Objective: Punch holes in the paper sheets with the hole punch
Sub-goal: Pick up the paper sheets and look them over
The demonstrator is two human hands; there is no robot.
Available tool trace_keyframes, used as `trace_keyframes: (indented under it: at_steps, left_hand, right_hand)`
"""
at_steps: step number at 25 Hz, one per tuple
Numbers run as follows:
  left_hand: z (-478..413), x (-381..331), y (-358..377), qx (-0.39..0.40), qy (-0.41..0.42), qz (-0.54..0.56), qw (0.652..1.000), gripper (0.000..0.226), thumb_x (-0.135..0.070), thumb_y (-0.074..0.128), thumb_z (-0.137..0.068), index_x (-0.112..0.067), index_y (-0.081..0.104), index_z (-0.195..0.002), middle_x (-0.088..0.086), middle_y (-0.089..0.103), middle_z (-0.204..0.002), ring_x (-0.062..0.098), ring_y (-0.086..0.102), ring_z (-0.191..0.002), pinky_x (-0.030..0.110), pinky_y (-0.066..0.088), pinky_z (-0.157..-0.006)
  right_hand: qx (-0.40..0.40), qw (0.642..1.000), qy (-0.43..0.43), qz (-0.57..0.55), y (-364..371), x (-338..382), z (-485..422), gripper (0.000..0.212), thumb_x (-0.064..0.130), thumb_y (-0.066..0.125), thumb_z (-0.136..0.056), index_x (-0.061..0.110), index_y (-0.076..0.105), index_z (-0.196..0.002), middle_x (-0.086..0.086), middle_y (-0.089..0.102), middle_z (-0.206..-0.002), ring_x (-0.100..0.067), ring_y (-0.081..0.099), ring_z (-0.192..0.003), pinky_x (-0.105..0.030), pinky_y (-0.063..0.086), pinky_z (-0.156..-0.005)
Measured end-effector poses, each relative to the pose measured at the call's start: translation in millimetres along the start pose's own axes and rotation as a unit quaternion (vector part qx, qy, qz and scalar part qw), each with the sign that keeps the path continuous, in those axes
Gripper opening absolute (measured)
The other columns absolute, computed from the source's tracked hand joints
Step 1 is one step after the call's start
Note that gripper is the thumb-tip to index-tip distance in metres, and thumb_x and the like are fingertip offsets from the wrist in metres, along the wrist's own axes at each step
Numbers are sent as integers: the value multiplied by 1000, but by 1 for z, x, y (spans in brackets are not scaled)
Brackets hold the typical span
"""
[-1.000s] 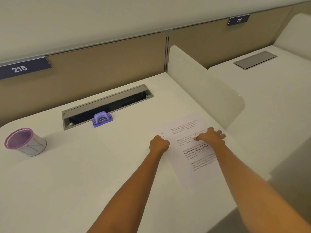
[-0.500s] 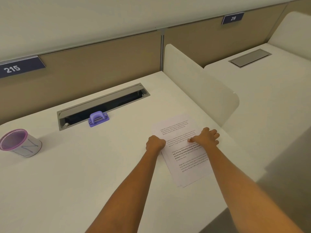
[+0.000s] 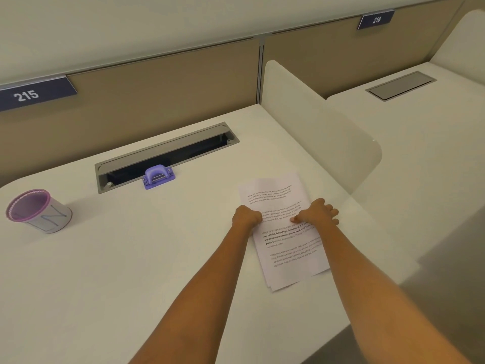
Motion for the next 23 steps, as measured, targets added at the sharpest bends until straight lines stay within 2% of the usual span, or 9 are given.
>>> trace_keyframes:
  at_steps: [4,6,9,11,14,17,20,23]
  left_hand:
    - [2,4,-4,6,-9,40,999,28,-6,60,-83,-4,51,-110,15,60,-114,31,60,-99,38,52,-81]
    - [4,11,-10,10,-32,100,994,38,-8,64,-84,-2,50,-119,14,59,-116,31,59,-105,37,52,-81]
    - [7,17,-31,22,-48,173,983,37,-8,63,-88,-1,53,-123,16,62,-120,28,59,-96,38,52,-84]
    - [12,20,-52,11,-36,187,982,31,-6,56,-92,0,55,-123,17,62,-122,25,57,-88,35,50,-77]
    - [21,26,-97,-42,17,205,978,28,-11,48,-97,-5,55,-123,13,63,-123,22,61,-86,31,51,-68]
    - [37,31,-147,-97,99,249,959,29,-17,47,-98,-13,54,-126,9,64,-124,26,64,-103,40,54,-85]
    - [66,30,-192,-136,183,282,932,22,-20,48,-99,-25,57,-118,2,67,-116,23,65,-101,46,55,-87]
    - [99,29,-227,-158,272,298,901,19,-20,48,-99,-27,59,-113,-3,69,-110,16,67,-98,33,59,-79]
  right_hand:
    - [26,999,-3,-25,6,5,6,65,32,78,-72,11,47,-125,-17,37,-135,-34,32,-128,-43,34,-100]
    - [38,993,-38,-109,10,9,8,53,21,70,-77,9,48,-124,-16,46,-130,-34,44,-121,-44,42,-99]
    - [110,946,-80,-293,18,25,23,33,7,56,-83,9,48,-115,-16,59,-119,-34,60,-107,-45,52,-91]
    - [158,922,-111,-337,26,40,37,30,4,54,-85,11,49,-113,-15,62,-117,-32,63,-104,-47,53,-91]
    - [187,883,-170,-395,32,72,60,33,3,59,-84,11,55,-116,-12,66,-119,-28,66,-101,-46,53,-94]
    - [199,846,-224,-442,27,107,85,36,3,62,-84,10,61,-119,-9,70,-116,-27,68,-101,-45,54,-93]
    - [228,804,-281,-471,21,141,113,36,4,63,-86,10,62,-121,-7,71,-114,-26,69,-101,-40,56,-88]
    - [238,774,-332,-484,18,167,138,34,3,62,-88,11,63,-120,-6,70,-115,-25,68,-101,-35,56,-88]
Point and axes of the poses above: each hand's wrist, its own z-axis away from the middle knuckle, its own y-axis out of the palm, x = y × z, the point moved 6 cm from there along -z, towards the middle knuckle
